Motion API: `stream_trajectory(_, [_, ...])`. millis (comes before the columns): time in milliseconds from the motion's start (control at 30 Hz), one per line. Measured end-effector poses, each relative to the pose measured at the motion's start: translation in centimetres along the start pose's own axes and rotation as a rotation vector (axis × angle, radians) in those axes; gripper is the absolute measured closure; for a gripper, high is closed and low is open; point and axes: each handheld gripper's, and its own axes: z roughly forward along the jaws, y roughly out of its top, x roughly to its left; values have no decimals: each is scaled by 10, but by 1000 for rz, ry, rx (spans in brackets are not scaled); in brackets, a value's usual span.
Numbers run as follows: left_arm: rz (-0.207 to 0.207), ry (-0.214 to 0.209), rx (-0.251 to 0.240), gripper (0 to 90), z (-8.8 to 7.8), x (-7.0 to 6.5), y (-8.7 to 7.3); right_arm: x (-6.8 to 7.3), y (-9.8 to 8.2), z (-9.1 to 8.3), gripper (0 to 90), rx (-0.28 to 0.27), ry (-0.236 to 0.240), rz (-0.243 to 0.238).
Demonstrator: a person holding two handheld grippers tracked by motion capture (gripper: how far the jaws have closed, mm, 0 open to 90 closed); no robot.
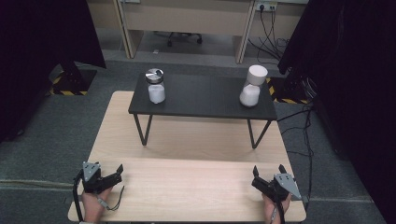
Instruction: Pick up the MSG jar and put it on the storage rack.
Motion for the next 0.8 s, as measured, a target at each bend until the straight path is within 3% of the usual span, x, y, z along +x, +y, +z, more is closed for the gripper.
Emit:
stream_trajectory(333, [2,0,3,17,0,0,0,-2,-18,-10,3,-15,-9,28])
stream_trajectory(533, [0,1,0,16,-1,-1,-1,1,-22,-11,3,-8,1,-28])
stream_trajectory(800, [1,-5,-3,14,-1,0,-1,2,-28,-16,3,-47,-37,48])
